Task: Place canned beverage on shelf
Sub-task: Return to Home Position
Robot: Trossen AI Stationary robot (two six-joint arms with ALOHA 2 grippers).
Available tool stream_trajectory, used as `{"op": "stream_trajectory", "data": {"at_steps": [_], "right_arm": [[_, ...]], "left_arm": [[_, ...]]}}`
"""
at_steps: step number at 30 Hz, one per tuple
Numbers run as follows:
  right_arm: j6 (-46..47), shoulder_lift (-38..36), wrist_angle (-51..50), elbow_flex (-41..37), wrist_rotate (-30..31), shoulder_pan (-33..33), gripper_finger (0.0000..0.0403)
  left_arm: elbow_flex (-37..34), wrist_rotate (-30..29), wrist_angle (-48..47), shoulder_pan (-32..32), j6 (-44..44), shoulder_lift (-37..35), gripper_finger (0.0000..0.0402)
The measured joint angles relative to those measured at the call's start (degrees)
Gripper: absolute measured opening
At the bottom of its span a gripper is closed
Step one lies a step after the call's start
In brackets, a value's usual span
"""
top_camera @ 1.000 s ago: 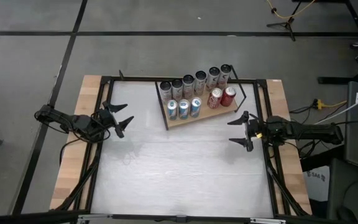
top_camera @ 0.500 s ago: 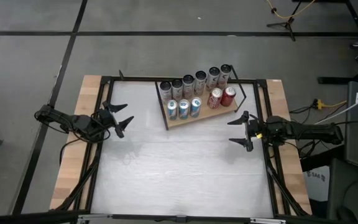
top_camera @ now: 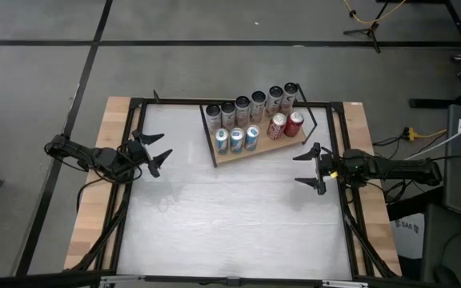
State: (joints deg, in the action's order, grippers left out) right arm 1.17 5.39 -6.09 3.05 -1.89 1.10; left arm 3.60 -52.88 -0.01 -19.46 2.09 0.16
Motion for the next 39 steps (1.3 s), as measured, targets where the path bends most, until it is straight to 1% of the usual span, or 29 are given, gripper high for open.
{"op": "stream_trajectory", "data": {"at_steps": [6,10,15,31,34,39], "right_arm": [[0.0,-5.3,0.3,0.0,-0.2,0.0,0.0358],[0.0,-5.3,2.9,-0.1,-0.2,0.0,0.0358],[0.0,-5.2,3.8,-1.2,-0.1,0.0,0.0358],[0.0,-5.2,4.0,-1.3,-0.1,0.0,0.0358],[0.0,-5.2,7.2,-2.6,0.0,0.0,0.0358],[0.0,-5.2,7.4,-2.7,0.2,0.0,0.0358]], "left_arm": [[0.0,0.0,0.0,0.0,0.0,0.0,0.0322],[0.0,0.0,0.0,0.0,0.0,0.0,0.0322],[0.0,0.0,0.0,0.0,0.0,0.0,0.0322],[0.0,0.0,0.0,0.0,0.0,0.0,0.0322],[0.0,0.0,0.0,0.0,0.0,0.0,0.0322],[0.0,0.0,0.0,0.0,0.0,0.0,0.0322]]}}
